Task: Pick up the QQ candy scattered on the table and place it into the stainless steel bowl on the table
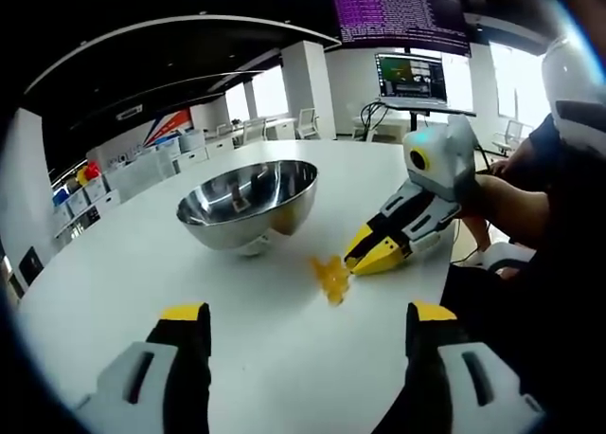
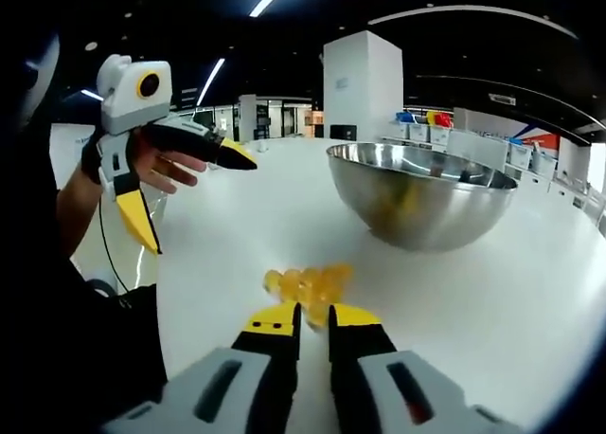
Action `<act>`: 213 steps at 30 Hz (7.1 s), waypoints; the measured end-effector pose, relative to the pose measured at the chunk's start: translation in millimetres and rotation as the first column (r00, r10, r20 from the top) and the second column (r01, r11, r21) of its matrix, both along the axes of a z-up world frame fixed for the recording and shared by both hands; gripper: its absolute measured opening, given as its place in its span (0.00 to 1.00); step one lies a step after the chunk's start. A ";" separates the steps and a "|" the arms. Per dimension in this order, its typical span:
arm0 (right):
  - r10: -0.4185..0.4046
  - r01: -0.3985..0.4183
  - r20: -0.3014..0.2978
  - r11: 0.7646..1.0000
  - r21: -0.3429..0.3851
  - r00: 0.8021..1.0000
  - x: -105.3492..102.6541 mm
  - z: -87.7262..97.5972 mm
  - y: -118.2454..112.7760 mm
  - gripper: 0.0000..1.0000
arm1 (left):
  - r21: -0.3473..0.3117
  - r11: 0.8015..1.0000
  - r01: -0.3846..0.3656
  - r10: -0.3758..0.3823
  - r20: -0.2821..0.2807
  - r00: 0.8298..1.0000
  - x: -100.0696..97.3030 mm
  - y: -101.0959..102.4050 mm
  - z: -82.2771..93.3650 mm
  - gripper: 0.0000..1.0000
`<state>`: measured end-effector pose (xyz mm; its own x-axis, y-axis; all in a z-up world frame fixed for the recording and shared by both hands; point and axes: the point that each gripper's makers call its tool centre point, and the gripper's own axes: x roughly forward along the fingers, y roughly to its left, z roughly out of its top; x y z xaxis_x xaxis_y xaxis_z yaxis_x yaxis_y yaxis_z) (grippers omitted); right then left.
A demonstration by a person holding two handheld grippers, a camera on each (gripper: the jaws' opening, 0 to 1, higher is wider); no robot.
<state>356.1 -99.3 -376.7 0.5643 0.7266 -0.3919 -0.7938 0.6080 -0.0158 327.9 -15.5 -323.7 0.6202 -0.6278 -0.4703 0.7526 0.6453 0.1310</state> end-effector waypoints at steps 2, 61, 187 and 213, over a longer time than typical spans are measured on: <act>0.000 0.000 0.002 1.000 -0.001 1.000 0.1 0.0 0.5 0.08 | 0.000 1.000 0.001 -0.001 -0.001 1.000 -0.3 -0.1 -0.2 0.85; -0.066 0.036 0.351 0.995 0.092 0.934 94.5 135.4 -1.0 0.05 | 0.000 1.000 0.006 -0.006 0.009 1.000 -4.7 -3.0 5.1 0.84; -0.055 -0.043 0.337 0.960 0.276 0.940 54.9 194.8 -0.8 0.13 | 0.018 0.999 -0.028 0.028 0.008 1.000 -4.8 4.2 2.8 0.83; 0.075 -0.108 0.140 0.964 0.241 0.987 19.9 124.7 3.2 0.10 | 0.016 1.000 -0.017 0.016 0.011 1.000 -4.4 3.8 4.6 0.83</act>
